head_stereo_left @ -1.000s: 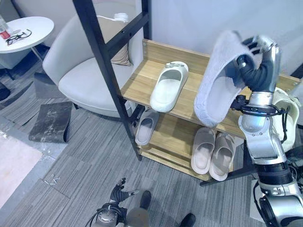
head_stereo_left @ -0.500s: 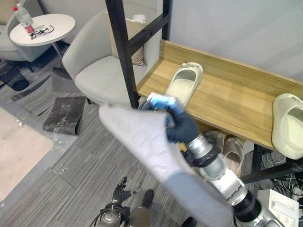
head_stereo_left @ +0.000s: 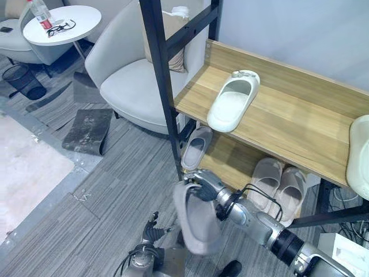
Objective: Arrange the slippers neatly on the shoe rack.
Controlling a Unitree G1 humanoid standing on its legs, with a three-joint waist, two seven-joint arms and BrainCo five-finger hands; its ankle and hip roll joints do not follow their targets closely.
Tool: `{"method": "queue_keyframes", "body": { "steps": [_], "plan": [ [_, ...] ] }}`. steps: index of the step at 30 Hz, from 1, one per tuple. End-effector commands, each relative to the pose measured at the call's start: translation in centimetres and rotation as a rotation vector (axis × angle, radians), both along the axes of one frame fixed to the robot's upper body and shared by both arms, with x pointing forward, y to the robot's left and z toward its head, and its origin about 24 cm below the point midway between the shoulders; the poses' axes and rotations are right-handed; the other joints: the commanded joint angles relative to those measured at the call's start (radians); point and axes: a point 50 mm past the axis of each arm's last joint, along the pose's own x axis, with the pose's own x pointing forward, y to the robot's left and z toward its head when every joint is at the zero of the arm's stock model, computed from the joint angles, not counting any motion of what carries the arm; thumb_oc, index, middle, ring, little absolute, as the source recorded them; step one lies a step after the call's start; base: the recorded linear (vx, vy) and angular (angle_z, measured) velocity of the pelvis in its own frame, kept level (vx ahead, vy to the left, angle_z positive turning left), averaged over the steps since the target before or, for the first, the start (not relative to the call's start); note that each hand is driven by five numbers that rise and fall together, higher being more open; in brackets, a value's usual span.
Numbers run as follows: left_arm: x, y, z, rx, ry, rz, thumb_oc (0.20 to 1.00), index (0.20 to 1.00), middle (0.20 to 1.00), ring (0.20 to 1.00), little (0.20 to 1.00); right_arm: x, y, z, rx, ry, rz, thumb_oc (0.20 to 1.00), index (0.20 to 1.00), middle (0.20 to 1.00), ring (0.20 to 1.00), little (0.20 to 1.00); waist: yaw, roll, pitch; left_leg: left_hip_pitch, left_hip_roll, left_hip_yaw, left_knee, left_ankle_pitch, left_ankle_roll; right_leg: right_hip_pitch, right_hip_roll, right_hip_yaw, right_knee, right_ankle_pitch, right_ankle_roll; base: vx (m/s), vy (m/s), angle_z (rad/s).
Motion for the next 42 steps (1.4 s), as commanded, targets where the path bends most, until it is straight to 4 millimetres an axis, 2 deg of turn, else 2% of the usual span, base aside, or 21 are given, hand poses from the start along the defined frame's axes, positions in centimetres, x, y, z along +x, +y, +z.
{"method": "queue_keyframes", "body": {
  "steps": [1, 6, 9, 11, 12, 13, 15, 18, 28, 30, 35, 36, 37, 39, 42],
  "plan": [
    [0.7, -1.4, 0.4, -0.009, -0.032, -0.100, 1.000, 1.000, 1.000, 1.000, 1.000, 3.3, -0.1, 6.5, 0.115, -0.370, -0.100, 0.200, 0.200, 0.200, 0.200, 0.200, 0.039, -0.003, 0.056, 0.013, -0.025, -0.006, 0.075, -0.123, -0.007, -0.047, 0.014, -0.005, 0.087, -0.097, 0.013, -0.17, 0.015, 0.22],
    [3.1, -2.2, 1.7, -0.008, -0.116, -0.148, 1.000, 1.000, 1.000, 1.000, 1.000, 6.6, -4.7, 11.5, 0.014, -0.605, -0.261, 0.200, 0.200, 0.200, 0.200, 0.200, 0.040, 0.039, 0.153, -0.092, -0.045, -0.039, 0.140, -0.108, -0.003, -0.160, -0.034, -0.032, 0.185, -0.104, 0.009, -0.21, 0.032, 0.18],
    [4.3, -2.1, 2.9, -0.015, -0.187, -0.148, 1.000, 1.000, 1.000, 1.000, 1.000, 8.4, -8.0, 15.9, -0.079, -0.771, -0.374, 0.200, 0.200, 0.200, 0.200, 0.200, 0.036, 0.058, 0.202, -0.169, -0.051, -0.039, 0.201, -0.110, 0.009, -0.259, -0.078, -0.022, 0.264, -0.105, 0.008, -0.18, 0.073, 0.13],
    [5.0, -2.2, 3.4, -0.015, -0.216, -0.150, 1.000, 1.000, 1.000, 1.000, 1.000, 9.1, -9.3, 17.0, -0.103, -0.807, -0.437, 0.200, 0.200, 0.200, 0.200, 0.200, 0.038, 0.061, 0.215, -0.217, -0.059, -0.036, 0.243, -0.118, 0.015, -0.309, -0.101, -0.012, 0.306, -0.113, 0.006, -0.09, 0.058, 0.05],
    [5.1, -2.2, 3.4, -0.015, -0.218, -0.149, 1.000, 1.000, 1.000, 1.000, 1.000, 9.1, -9.2, 17.0, -0.103, -0.810, -0.438, 0.200, 0.200, 0.200, 0.200, 0.200, 0.039, 0.060, 0.214, -0.222, -0.060, -0.035, 0.248, -0.119, 0.016, -0.314, -0.104, -0.011, 0.311, -0.115, 0.006, -0.10, 0.061, 0.08],
    [5.8, -2.4, 3.9, -0.011, -0.245, -0.154, 1.000, 1.000, 1.000, 1.000, 1.000, 9.8, -10.6, 18.2, -0.128, -0.843, -0.512, 0.200, 0.200, 0.200, 0.200, 0.200, 0.039, 0.069, 0.232, -0.276, -0.074, -0.037, 0.295, -0.129, 0.019, -0.362, -0.130, -0.007, 0.360, -0.127, 0.005, -0.10, 0.052, 0.09],
    [6.5, -2.6, 4.6, -0.020, -0.278, -0.153, 1.000, 1.000, 1.000, 1.000, 1.000, 10.3, -11.7, 19.6, -0.149, -0.878, -0.567, 0.200, 0.200, 0.200, 0.200, 0.200, 0.037, 0.077, 0.244, -0.327, -0.085, -0.037, 0.337, -0.139, 0.021, -0.409, -0.152, 0.000, 0.402, -0.137, 0.003, -0.11, 0.055, 0.15],
    [7.3, -3.0, 5.3, -0.038, -0.313, -0.151, 1.000, 1.000, 1.000, 1.000, 1.000, 10.8, -12.5, 21.2, -0.147, -0.911, -0.625, 0.200, 0.200, 0.200, 0.200, 0.200, 0.041, 0.086, 0.249, -0.397, -0.096, -0.031, 0.396, -0.156, 0.029, -0.476, -0.180, 0.019, 0.465, -0.153, 0.001, -0.05, 0.062, 0.13],
    [8.3, -3.7, 6.4, -0.053, -0.363, -0.171, 1.000, 1.000, 1.000, 1.000, 1.000, 11.7, -12.8, 23.1, -0.076, -0.911, -0.707, 0.200, 0.200, 0.200, 0.200, 0.200, 0.047, 0.101, 0.265, -0.537, -0.123, -0.024, 0.522, -0.195, 0.041, -0.619, -0.231, 0.065, 0.610, -0.204, -0.012, -0.01, 0.022, -0.01],
    [8.3, -3.8, 6.5, -0.052, -0.367, -0.177, 1.000, 1.000, 1.000, 1.000, 1.000, 11.7, -14.1, 23.1, -0.080, -0.901, -0.775, 0.200, 0.200, 0.200, 0.200, 0.200, 0.052, 0.111, 0.263, -0.566, -0.134, -0.033, 0.552, -0.205, 0.043, -0.647, -0.246, 0.076, 0.653, -0.222, -0.014, 0.03, 0.020, 0.07],
    [8.4, -3.7, 6.8, -0.061, -0.379, -0.182, 1.000, 1.000, 1.000, 1.000, 1.000, 11.5, -15.8, 23.6, -0.073, -0.888, -0.847, 0.200, 0.200, 0.200, 0.200, 0.200, 0.059, 0.122, 0.263, -0.594, -0.150, -0.044, 0.573, -0.213, 0.047, -0.674, -0.270, 0.075, 0.698, -0.240, -0.012, 0.02, 0.006, 0.09],
    [8.2, -3.6, 6.7, -0.058, -0.370, -0.186, 1.000, 1.000, 1.000, 1.000, 1.000, 11.4, -17.3, 23.6, -0.098, -0.861, -0.914, 0.592, 0.592, 0.592, 0.592, 0.592, 0.062, 0.128, 0.266, -0.604, -0.156, -0.047, 0.578, -0.214, 0.046, -0.681, -0.277, 0.075, 0.705, -0.244, -0.012, 0.02, -0.005, 0.04],
    [8.3, -3.6, 6.7, -0.058, -0.371, -0.186, 1.000, 1.000, 1.000, 1.000, 1.000, 11.4, -17.3, 23.6, -0.098, -0.862, -0.914, 1.000, 1.000, 1.000, 1.000, 1.000, 0.062, 0.128, 0.266, -0.604, -0.156, -0.047, 0.578, -0.214, 0.046, -0.682, -0.278, 0.075, 0.705, -0.244, -0.012, 0.02, 0.004, 0.03],
    [8.5, -3.8, 7.1, -0.065, -0.387, -0.195, 1.000, 1.000, 1.000, 1.000, 1.000, 11.2, -18.4, 23.6, -0.110, -0.825, -0.979, 1.000, 1.000, 1.000, 1.000, 1.000, 0.062, 0.133, 0.267, -0.609, -0.158, -0.043, 0.579, -0.214, 0.047, -0.686, -0.279, 0.078, 0.711, -0.246, -0.012, 0.03, 0.012, 0.13],
    [8.8, -3.7, 7.5, -0.077, -0.399, -0.196, 1.000, 1.000, 1.000, 1.000, 1.000, 11.5, -18.0, 23.7, -0.046, -0.789, -1.008, 1.000, 1.000, 1.000, 1.000, 1.000, 0.056, 0.131, 0.267, -0.587, -0.155, -0.040, 0.560, -0.213, 0.046, -0.672, -0.271, 0.074, 0.692, -0.244, -0.013, 0.08, 0.011, 0.06]
  ]
}}
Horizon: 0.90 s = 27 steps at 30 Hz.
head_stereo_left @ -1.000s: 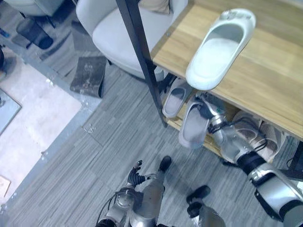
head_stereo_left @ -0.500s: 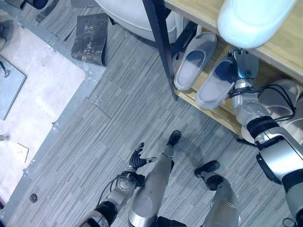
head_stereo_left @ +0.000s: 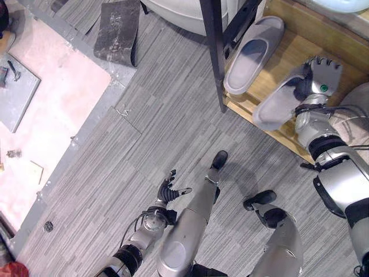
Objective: Arrange the slippers neatly on the shoe rack.
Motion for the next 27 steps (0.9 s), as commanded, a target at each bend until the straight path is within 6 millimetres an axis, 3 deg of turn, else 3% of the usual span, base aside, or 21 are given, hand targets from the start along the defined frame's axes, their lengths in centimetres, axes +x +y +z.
{"method": "queue_keyframes", "body": {
  "steps": [1, 8, 12, 13, 16, 19, 22, 25, 27],
  "plan": [
    [0.3, -0.7, 0.5, -0.019, -0.030, -0.035, 1.000, 1.000, 1.000, 1.000, 1.000, -0.3, -0.6, 2.8, 0.002, -0.090, -0.007, 1.000, 1.000, 1.000, 1.000, 1.000, 0.003, 0.013, -0.017, 0.028, -0.016, 0.032, 0.130, -0.183, 0.033, 0.013, 0.064, 0.030, -0.140, 0.065, 0.086, 0.05, 0.003, 0.01],
    [0.7, -1.1, 0.8, -0.013, -0.042, -0.038, 1.000, 1.000, 1.000, 1.000, 1.000, 0.0, 0.9, 3.3, 0.175, -0.190, 0.066, 1.000, 1.000, 1.000, 1.000, 1.000, -0.027, -0.001, -0.011, 0.103, -0.003, 0.046, 0.078, -0.182, 0.031, 0.071, 0.088, 0.031, -0.198, 0.086, 0.091, 0.04, 0.010, -0.04],
    [1.0, -1.2, 1.1, -0.028, -0.052, -0.026, 1.000, 1.000, 1.000, 1.000, 1.000, 0.0, 3.2, 3.4, 0.297, -0.279, 0.196, 1.000, 1.000, 1.000, 1.000, 1.000, -0.049, -0.012, -0.008, 0.148, 0.004, 0.054, 0.049, -0.180, 0.031, 0.111, 0.103, 0.035, -0.234, 0.100, 0.095, 0.04, 0.023, -0.09],
    [0.9, -1.4, 1.0, -0.027, -0.045, -0.023, 1.000, 1.000, 1.000, 1.000, 1.000, -0.1, 4.8, 2.8, 0.417, -0.336, 0.291, 1.000, 1.000, 1.000, 1.000, 1.000, -0.066, -0.021, -0.008, 0.174, 0.009, 0.058, 0.032, -0.182, 0.031, 0.132, 0.109, 0.037, -0.252, 0.107, 0.098, 0.04, 0.020, -0.16],
    [1.0, -1.4, 1.0, -0.023, -0.044, -0.018, 1.000, 1.000, 1.000, 1.000, 1.000, -0.3, 5.4, 2.1, 0.503, -0.352, 0.337, 1.000, 1.000, 1.000, 1.000, 1.000, -0.074, -0.027, -0.009, 0.187, 0.010, 0.059, 0.023, -0.182, 0.032, 0.143, 0.112, 0.036, -0.263, 0.112, 0.099, 0.03, 0.014, -0.10],
    [1.0, -1.9, 0.9, -0.021, -0.033, -0.028, 1.000, 1.000, 1.000, 1.000, 1.000, -0.6, 7.0, -0.6, 0.827, -0.379, 0.464, 1.000, 1.000, 1.000, 1.000, 1.000, -0.094, -0.038, -0.016, 0.221, 0.019, 0.065, -0.010, -0.178, 0.031, 0.174, 0.121, 0.028, -0.291, 0.123, 0.106, 0.03, 0.005, -0.09],
    [0.9, -2.0, 0.8, -0.018, -0.030, -0.032, 1.000, 1.000, 1.000, 1.000, 1.000, -0.7, 7.0, -2.7, 0.977, -0.364, 0.479, 1.000, 1.000, 1.000, 1.000, 1.000, -0.098, -0.043, -0.022, 0.242, 0.021, 0.065, -0.028, -0.174, 0.030, 0.193, 0.125, 0.023, -0.309, 0.129, 0.109, 0.02, -0.003, -0.06],
    [1.0, -2.2, 0.9, -0.010, -0.024, -0.044, 1.000, 1.000, 1.000, 1.000, 1.000, -1.1, 7.2, -6.6, 1.401, -0.412, 0.490, 1.000, 1.000, 1.000, 1.000, 1.000, -0.097, -0.042, -0.023, 0.264, 0.023, 0.060, -0.045, -0.171, 0.030, 0.216, 0.130, 0.009, -0.324, 0.126, 0.111, 0.01, -0.019, -0.04],
    [1.0, -2.2, 0.9, -0.009, -0.024, -0.044, 1.000, 1.000, 1.000, 1.000, 1.000, -1.1, 7.1, -6.6, 1.405, -0.412, 0.490, 1.000, 1.000, 1.000, 1.000, 1.000, -0.096, -0.042, -0.024, 0.266, 0.023, 0.060, -0.046, -0.171, 0.030, 0.217, 0.130, 0.008, -0.324, 0.126, 0.111, 0.00, -0.007, -0.02]
  ]
}}
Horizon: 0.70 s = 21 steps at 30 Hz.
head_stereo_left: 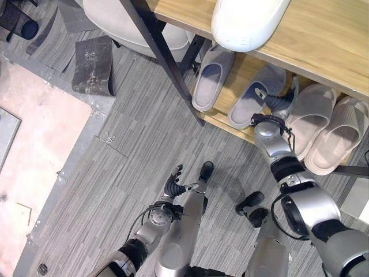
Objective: Arrange the slippers neatly on the shoe rack.
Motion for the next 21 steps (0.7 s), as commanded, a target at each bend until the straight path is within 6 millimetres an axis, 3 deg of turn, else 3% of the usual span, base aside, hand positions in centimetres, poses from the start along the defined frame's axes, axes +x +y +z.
{"method": "queue_keyframes", "body": {
  "steps": [1, 6, 8, 11, 15, 17, 21],
  "plan": [
    [0.4, -0.5, 0.4, 0.000, -0.018, -0.019, 1.000, 1.000, 1.000, 1.000, 1.000, -0.1, -1.0, 0.0, 0.209, -0.100, 0.038, 1.000, 1.000, 1.000, 1.000, 1.000, 0.028, -0.033, -0.017, 0.060, -0.044, 0.026, 0.082, -0.192, 0.028, 0.041, 0.032, -0.004, -0.163, 0.066, 0.101, 0.00, 0.000, 0.00],
    [0.2, -0.3, 0.3, -0.005, -0.004, -0.044, 1.000, 1.000, 1.000, 1.000, 1.000, 0.6, -2.3, -1.5, 0.414, -0.047, 0.068, 1.000, 1.000, 1.000, 1.000, 1.000, 0.058, -0.013, -0.007, 0.060, -0.048, 0.018, 0.079, -0.192, 0.026, 0.039, 0.030, -0.009, -0.160, 0.063, 0.104, 0.01, -0.030, 0.02],
    [0.2, -0.3, 0.2, 0.003, -0.002, -0.065, 1.000, 1.000, 1.000, 1.000, 1.000, 0.7, -3.5, -1.5, 0.423, -0.027, 0.055, 1.000, 1.000, 1.000, 1.000, 1.000, 0.073, -0.004, -0.005, 0.060, -0.051, 0.012, 0.077, -0.190, 0.026, 0.039, 0.029, -0.013, -0.160, 0.063, 0.106, 0.01, -0.033, 0.06],
    [0.1, -0.4, 0.0, 0.010, 0.004, -0.080, 1.000, 1.000, 1.000, 1.000, 1.000, 1.0, -3.6, -1.0, 0.427, -0.033, 0.078, 1.000, 1.000, 1.000, 1.000, 1.000, 0.085, 0.002, -0.001, 0.059, -0.053, 0.007, 0.075, -0.188, 0.026, 0.038, 0.027, -0.015, -0.160, 0.062, 0.107, 0.01, -0.033, 0.07],
    [-0.3, -0.6, -0.4, 0.004, 0.020, -0.100, 1.000, 1.000, 1.000, 1.000, 1.000, 2.0, -2.8, 1.7, 0.148, 0.004, 0.163, 1.000, 1.000, 1.000, 1.000, 1.000, 0.113, 0.014, 0.000, 0.052, -0.056, 0.001, 0.067, -0.176, 0.024, 0.034, 0.025, -0.025, -0.162, 0.063, 0.109, 0.01, -0.016, 0.07],
    [-0.3, -0.6, -0.4, 0.003, 0.020, -0.100, 1.000, 1.000, 1.000, 1.000, 1.000, 2.0, -2.8, 1.8, 0.146, 0.004, 0.163, 1.000, 1.000, 1.000, 1.000, 1.000, 0.113, 0.014, 0.000, 0.052, -0.056, 0.001, 0.067, -0.176, 0.024, 0.034, 0.025, -0.025, -0.162, 0.064, 0.109, 0.01, -0.012, 0.06],
    [-0.6, -0.7, -1.0, 0.010, 0.044, -0.103, 1.000, 1.000, 1.000, 1.000, 1.000, 2.5, -0.4, 2.7, 0.007, 0.016, 0.253, 1.000, 1.000, 1.000, 1.000, 1.000, 0.123, 0.014, -0.002, 0.052, -0.061, -0.004, 0.066, -0.173, 0.025, 0.032, 0.027, -0.027, -0.163, 0.066, 0.108, 0.02, -0.008, 0.08]
  ]
}}
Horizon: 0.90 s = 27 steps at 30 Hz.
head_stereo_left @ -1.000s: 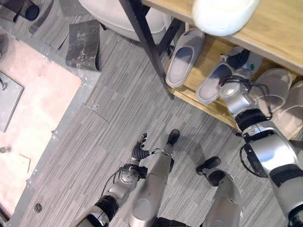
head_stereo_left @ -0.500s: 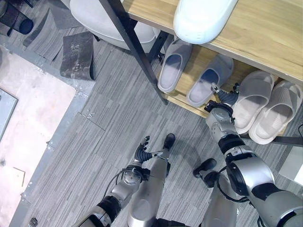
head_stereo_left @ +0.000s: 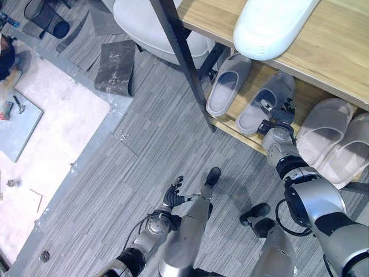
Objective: Arrange the slippers neatly on the shoe rack.
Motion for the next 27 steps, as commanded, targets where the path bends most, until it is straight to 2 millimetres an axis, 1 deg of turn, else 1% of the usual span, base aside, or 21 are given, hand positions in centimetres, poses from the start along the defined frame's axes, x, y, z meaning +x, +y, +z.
{"method": "queue_keyframes", "body": {
  "steps": [1, 3, 5, 10, 14, 15, 16, 17, 18, 19, 21, 23, 24, 25, 26, 27],
  "plan": [
    [1.6, -0.9, 1.4, 0.000, -0.077, -0.056, 1.000, 1.000, 1.000, 1.000, 1.000, 1.0, 0.9, 4.7, -0.092, -0.139, 0.053, 1.000, 1.000, 1.000, 1.000, 1.000, 0.034, -0.020, 0.060, 0.052, -0.062, 0.035, 0.118, -0.201, 0.046, 0.038, 0.035, 0.014, -0.192, 0.103, 0.104, 0.01, -0.005, 0.06],
    [1.6, -1.0, 1.4, -0.002, -0.075, -0.055, 1.000, 1.000, 1.000, 1.000, 1.000, 1.1, 1.8, 5.0, -0.098, -0.151, 0.077, 1.000, 1.000, 1.000, 1.000, 1.000, 0.038, -0.020, 0.063, 0.048, -0.062, 0.035, 0.119, -0.200, 0.046, 0.034, 0.036, 0.016, -0.194, 0.105, 0.104, 0.00, 0.000, 0.00],
    [1.6, -1.1, 1.3, -0.002, -0.071, -0.055, 1.000, 1.000, 1.000, 1.000, 1.000, 1.2, 2.2, 5.2, -0.094, -0.157, 0.088, 1.000, 1.000, 1.000, 1.000, 1.000, 0.039, -0.021, 0.065, 0.045, -0.062, 0.034, 0.120, -0.200, 0.046, 0.030, 0.036, 0.018, -0.191, 0.105, 0.104, 0.00, 0.000, 0.00],
    [1.5, -1.0, 1.1, 0.009, -0.062, -0.054, 1.000, 1.000, 1.000, 1.000, 1.000, 1.2, 2.1, 5.3, -0.099, -0.161, 0.093, 1.000, 1.000, 1.000, 1.000, 1.000, 0.039, -0.022, 0.074, 0.041, -0.064, 0.033, 0.122, -0.198, 0.045, 0.026, 0.036, 0.018, -0.185, 0.104, 0.104, 0.00, 0.000, 0.00],
    [1.2, -0.9, 0.7, 0.018, -0.047, -0.053, 1.000, 1.000, 1.000, 1.000, 1.000, 1.1, 0.8, 5.8, -0.063, -0.177, 0.041, 1.000, 1.000, 1.000, 1.000, 1.000, 0.037, -0.025, 0.074, 0.042, -0.064, 0.033, 0.118, -0.197, 0.044, 0.028, 0.037, 0.019, -0.189, 0.107, 0.107, 0.00, 0.000, 0.00],
    [1.2, -0.9, 0.7, 0.018, -0.046, -0.052, 1.000, 1.000, 1.000, 1.000, 1.000, 1.1, 0.3, 5.9, -0.030, -0.190, 0.023, 1.000, 1.000, 1.000, 1.000, 1.000, 0.035, -0.025, 0.073, 0.044, -0.064, 0.033, 0.118, -0.198, 0.044, 0.030, 0.037, 0.019, -0.190, 0.107, 0.107, 0.01, 0.005, 0.05],
    [1.2, -0.9, 0.7, 0.019, -0.046, -0.052, 1.000, 1.000, 1.000, 1.000, 1.000, 1.1, 0.3, 5.9, -0.028, -0.190, 0.022, 1.000, 1.000, 1.000, 1.000, 1.000, 0.036, -0.025, 0.074, 0.044, -0.064, 0.033, 0.118, -0.198, 0.044, 0.031, 0.037, 0.019, -0.190, 0.108, 0.108, 0.02, 0.013, 0.06],
    [1.1, -0.8, 0.5, 0.023, -0.036, -0.046, 1.000, 1.000, 1.000, 1.000, 1.000, 0.8, -0.8, 6.0, 0.052, -0.226, -0.028, 1.000, 1.000, 1.000, 1.000, 1.000, 0.031, -0.027, 0.067, 0.052, -0.064, 0.033, 0.112, -0.199, 0.045, 0.036, 0.038, 0.020, -0.194, 0.109, 0.110, 0.02, 0.011, 0.07],
    [1.0, -0.7, 0.5, 0.024, -0.035, -0.047, 1.000, 1.000, 1.000, 1.000, 1.000, 0.8, -0.8, 6.0, 0.055, -0.225, -0.029, 1.000, 1.000, 1.000, 1.000, 1.000, 0.033, -0.027, 0.067, 0.054, -0.064, 0.033, 0.111, -0.198, 0.045, 0.038, 0.038, 0.020, -0.195, 0.110, 0.111, 0.04, 0.019, 0.05],
    [0.8, -0.6, 0.3, 0.028, -0.024, -0.050, 1.000, 1.000, 1.000, 1.000, 1.000, 0.5, -1.6, 5.8, 0.132, -0.263, -0.059, 1.000, 1.000, 1.000, 1.000, 1.000, 0.029, -0.028, 0.058, 0.067, -0.063, 0.033, 0.101, -0.198, 0.046, 0.049, 0.038, 0.019, -0.202, 0.114, 0.113, 0.03, 0.012, 0.04],
    [0.4, -0.5, 0.0, 0.034, -0.009, -0.056, 1.000, 1.000, 1.000, 1.000, 1.000, 0.1, -2.6, 5.6, 0.155, -0.292, -0.091, 1.000, 1.000, 1.000, 1.000, 1.000, 0.020, -0.036, 0.041, 0.091, -0.061, 0.032, 0.082, -0.193, 0.043, 0.073, 0.042, 0.015, -0.222, 0.127, 0.117, 0.02, 0.011, 0.01],
    [0.1, -0.3, -0.3, 0.036, 0.006, -0.057, 1.000, 1.000, 1.000, 1.000, 1.000, -0.2, -2.8, 4.6, 0.117, -0.266, -0.080, 1.000, 1.000, 1.000, 1.000, 1.000, 0.013, -0.044, 0.021, 0.116, -0.054, 0.036, 0.055, -0.185, 0.041, 0.098, 0.050, 0.010, -0.249, 0.141, 0.120, 0.03, 0.019, -0.03],
    [-0.2, 0.0, -0.6, 0.038, 0.021, -0.051, 1.000, 1.000, 1.000, 1.000, 1.000, -0.4, -2.2, 3.5, 0.051, -0.234, -0.031, 1.000, 1.000, 1.000, 1.000, 1.000, 0.002, -0.055, 0.004, 0.146, -0.045, 0.040, 0.023, -0.173, 0.035, 0.129, 0.062, 0.004, -0.285, 0.160, 0.121, 0.05, 0.021, -0.08],
    [-0.6, 0.4, -0.9, 0.037, 0.038, -0.034, 1.000, 1.000, 1.000, 1.000, 1.000, -0.8, -1.2, 2.4, -0.042, -0.211, 0.037, 1.000, 1.000, 1.000, 1.000, 1.000, -0.013, -0.070, -0.016, 0.175, -0.035, 0.049, -0.004, -0.164, 0.033, 0.158, 0.075, 0.001, -0.316, 0.176, 0.121, 0.12, 0.031, -0.17],
    [-1.2, 1.0, -1.4, 0.021, 0.067, 0.006, 1.000, 1.000, 1.000, 1.000, 1.000, -2.6, 1.7, -1.2, -0.200, -0.156, 0.226, 1.000, 1.000, 1.000, 1.000, 1.000, -0.053, -0.101, -0.062, 0.240, -0.013, 0.075, -0.057, -0.153, 0.028, 0.226, 0.111, 0.004, -0.384, 0.200, 0.121, 0.14, 0.034, -0.20],
    [-1.3, 1.1, -1.6, 0.017, 0.074, 0.018, 1.000, 1.000, 1.000, 1.000, 1.000, -3.3, 2.6, -2.4, -0.196, -0.138, 0.280, 1.000, 1.000, 1.000, 1.000, 1.000, -0.065, -0.109, -0.073, 0.255, -0.008, 0.083, -0.068, -0.152, 0.026, 0.242, 0.119, 0.009, -0.399, 0.204, 0.121, 0.16, 0.020, -0.45]
  ]
}}
